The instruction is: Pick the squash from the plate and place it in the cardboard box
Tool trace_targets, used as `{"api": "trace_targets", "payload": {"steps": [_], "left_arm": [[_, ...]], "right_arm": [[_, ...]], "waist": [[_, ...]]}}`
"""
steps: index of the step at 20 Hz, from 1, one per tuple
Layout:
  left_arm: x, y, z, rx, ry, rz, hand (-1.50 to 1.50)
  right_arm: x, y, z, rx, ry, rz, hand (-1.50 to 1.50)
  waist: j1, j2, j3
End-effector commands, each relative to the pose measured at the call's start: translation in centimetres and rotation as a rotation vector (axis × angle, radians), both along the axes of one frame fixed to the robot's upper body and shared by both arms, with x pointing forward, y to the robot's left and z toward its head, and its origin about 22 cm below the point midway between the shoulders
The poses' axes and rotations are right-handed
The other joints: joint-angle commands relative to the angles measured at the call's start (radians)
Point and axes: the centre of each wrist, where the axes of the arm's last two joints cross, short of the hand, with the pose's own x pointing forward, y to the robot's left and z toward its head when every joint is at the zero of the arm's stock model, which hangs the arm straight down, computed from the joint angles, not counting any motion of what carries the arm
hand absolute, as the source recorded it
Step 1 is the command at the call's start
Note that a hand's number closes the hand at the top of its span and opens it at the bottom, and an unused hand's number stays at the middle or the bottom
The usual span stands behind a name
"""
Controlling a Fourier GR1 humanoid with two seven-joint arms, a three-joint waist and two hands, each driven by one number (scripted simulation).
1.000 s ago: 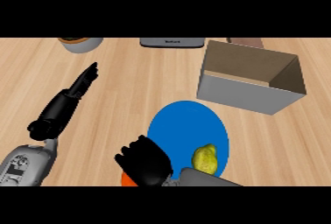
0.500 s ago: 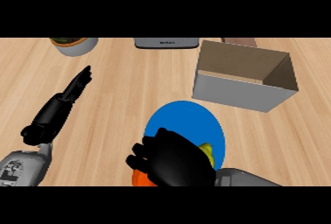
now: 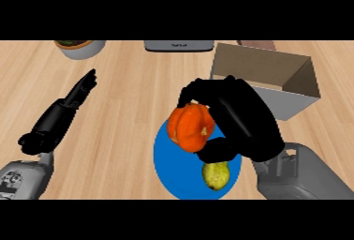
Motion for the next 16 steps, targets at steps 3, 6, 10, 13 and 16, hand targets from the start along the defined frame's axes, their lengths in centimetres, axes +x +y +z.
{"api": "trace_targets", "payload": {"steps": [3,6,10,13,16], "left_arm": [[-0.4,-0.7,1.0,0.002,0.009,-0.013,0.00],[-1.5,-1.5,-1.1,0.000,-0.001,-0.018,0.00],[-0.5,-1.6,0.1,0.002,-0.012,-0.034,0.00],[-0.4,-1.7,-0.8,-0.001,-0.003,-0.030,0.00],[-0.3,-0.4,0.1,-0.005,-0.016,-0.028,0.00]], "right_arm": [[5.2,-5.3,1.4,0.076,0.042,-0.154,1.50],[8.5,-4.9,3.0,0.039,0.024,-0.199,1.50],[11.2,-8.2,1.8,-0.128,0.090,-0.215,1.50],[12.7,-10.1,0.5,-0.259,0.233,-0.233,1.50],[14.3,-11.8,-0.1,-0.333,0.329,-0.215,1.50]], "waist": [[0.010,0.001,0.000],[0.018,0.002,0.000],[0.020,0.004,0.000],[0.029,0.007,0.000],[0.035,0.009,0.000]]}}
